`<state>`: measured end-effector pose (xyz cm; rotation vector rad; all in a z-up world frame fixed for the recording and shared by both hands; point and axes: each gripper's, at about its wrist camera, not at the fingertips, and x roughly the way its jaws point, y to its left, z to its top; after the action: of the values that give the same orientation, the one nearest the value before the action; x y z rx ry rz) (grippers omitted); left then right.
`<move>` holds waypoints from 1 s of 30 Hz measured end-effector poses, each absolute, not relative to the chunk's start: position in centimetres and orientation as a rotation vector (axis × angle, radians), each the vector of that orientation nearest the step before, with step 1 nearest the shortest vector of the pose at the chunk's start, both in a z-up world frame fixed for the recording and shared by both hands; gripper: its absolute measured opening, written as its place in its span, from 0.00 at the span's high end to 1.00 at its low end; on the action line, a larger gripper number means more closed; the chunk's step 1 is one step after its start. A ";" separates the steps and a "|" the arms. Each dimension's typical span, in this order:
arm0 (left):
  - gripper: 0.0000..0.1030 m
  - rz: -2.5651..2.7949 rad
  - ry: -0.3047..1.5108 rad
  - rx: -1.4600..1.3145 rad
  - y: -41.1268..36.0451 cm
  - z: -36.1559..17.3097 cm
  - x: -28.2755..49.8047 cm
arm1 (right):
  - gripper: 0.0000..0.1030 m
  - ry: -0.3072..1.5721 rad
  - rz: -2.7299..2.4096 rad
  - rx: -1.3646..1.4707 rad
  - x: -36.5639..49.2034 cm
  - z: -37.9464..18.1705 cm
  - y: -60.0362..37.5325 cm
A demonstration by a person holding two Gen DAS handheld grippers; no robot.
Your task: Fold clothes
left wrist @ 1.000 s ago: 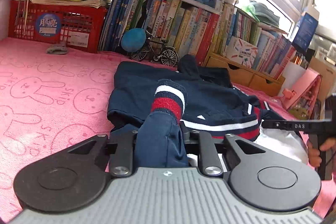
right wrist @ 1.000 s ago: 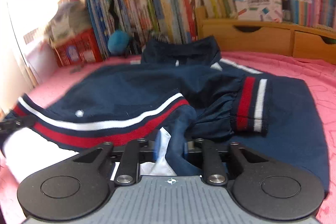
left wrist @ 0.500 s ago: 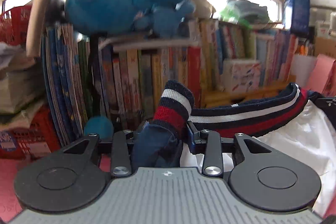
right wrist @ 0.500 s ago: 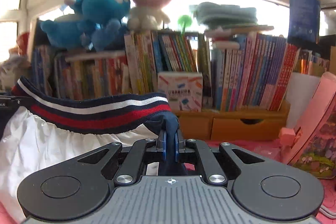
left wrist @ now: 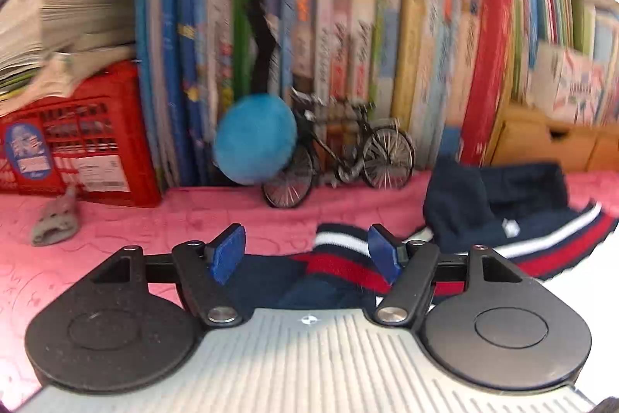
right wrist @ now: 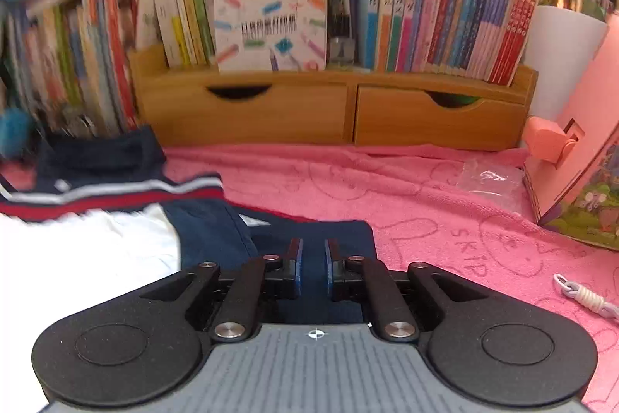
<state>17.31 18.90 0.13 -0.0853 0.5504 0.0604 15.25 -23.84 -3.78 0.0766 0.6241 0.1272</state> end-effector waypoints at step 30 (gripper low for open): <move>0.17 0.090 0.448 0.073 18.4 -0.6 -3.4 | 0.49 0.553 0.114 -0.230 15.1 -1.8 -17.9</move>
<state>-3.38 18.44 -0.61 0.0729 0.4476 0.0904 15.15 -17.90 -1.84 -0.2295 0.5526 0.1144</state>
